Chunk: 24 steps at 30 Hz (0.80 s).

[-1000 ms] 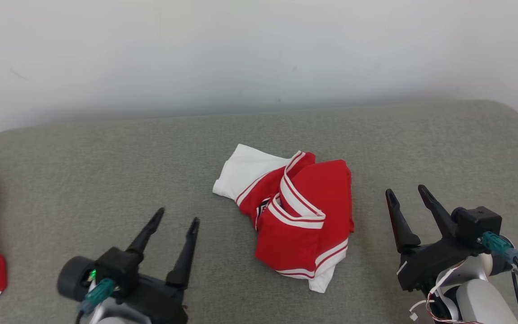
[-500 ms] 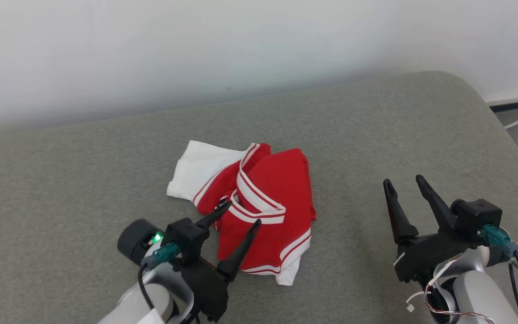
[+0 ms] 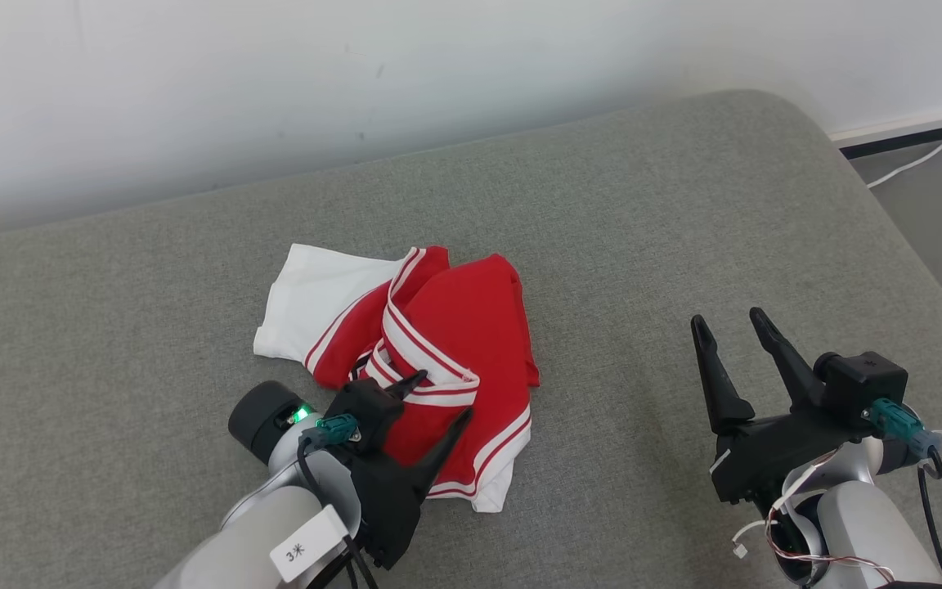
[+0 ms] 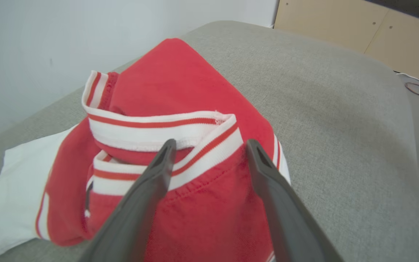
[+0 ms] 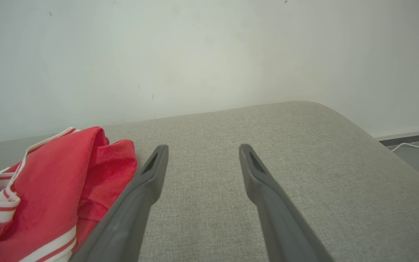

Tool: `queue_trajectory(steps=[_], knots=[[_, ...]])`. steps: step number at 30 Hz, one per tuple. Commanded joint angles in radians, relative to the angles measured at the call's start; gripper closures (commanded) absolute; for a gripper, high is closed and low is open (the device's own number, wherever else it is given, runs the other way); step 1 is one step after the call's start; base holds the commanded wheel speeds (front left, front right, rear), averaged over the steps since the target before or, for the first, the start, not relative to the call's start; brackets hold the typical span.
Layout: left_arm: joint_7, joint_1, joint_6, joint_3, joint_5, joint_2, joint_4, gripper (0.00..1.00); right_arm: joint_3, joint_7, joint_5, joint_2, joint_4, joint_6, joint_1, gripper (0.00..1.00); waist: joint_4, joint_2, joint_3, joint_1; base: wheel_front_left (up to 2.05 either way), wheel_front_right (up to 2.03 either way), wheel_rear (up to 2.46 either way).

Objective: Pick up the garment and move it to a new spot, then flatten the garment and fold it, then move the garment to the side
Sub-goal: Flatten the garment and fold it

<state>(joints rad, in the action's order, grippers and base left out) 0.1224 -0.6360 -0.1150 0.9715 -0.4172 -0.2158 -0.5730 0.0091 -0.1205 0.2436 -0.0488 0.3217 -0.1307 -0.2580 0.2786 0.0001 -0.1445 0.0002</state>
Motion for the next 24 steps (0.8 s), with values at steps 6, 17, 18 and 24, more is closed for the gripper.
queue_trajectory(steps=[6, 17, 18, 24], knots=[[-0.011, -0.022, -0.014, 0.046, -0.05, 0.021, -0.076, 1.0, -0.005, -0.005, -0.001, -0.003, 0.007, 0.0, -0.013, 0.0, -0.012, -0.0001, 0.008, -0.0002, 0.0, 0.0, 0.0], [0.073, -0.062, -0.004, 0.036, -0.078, 0.026, -0.041, 1.0, -0.003, 0.001, -0.008, -0.003, 0.011, 0.0, 0.005, 0.0, -0.073, -0.0001, 0.032, -0.0002, 0.0, 0.0, 0.0], [0.076, -0.062, -0.001, 0.03, -0.082, 0.023, -0.029, 1.0, -0.004, 0.002, -0.009, -0.003, 0.011, 0.0, 0.006, 0.0, -0.081, -0.0001, 0.035, -0.0002, 0.0, 0.0, 0.0], [0.095, -0.055, 0.04, -0.019, -0.1, -0.018, 0.048, 1.0, -0.003, 0.007, -0.012, -0.003, 0.008, 0.0, 0.017, 0.0, -0.124, -0.0001, 0.047, -0.0002, 0.0, 0.0, 0.0]])
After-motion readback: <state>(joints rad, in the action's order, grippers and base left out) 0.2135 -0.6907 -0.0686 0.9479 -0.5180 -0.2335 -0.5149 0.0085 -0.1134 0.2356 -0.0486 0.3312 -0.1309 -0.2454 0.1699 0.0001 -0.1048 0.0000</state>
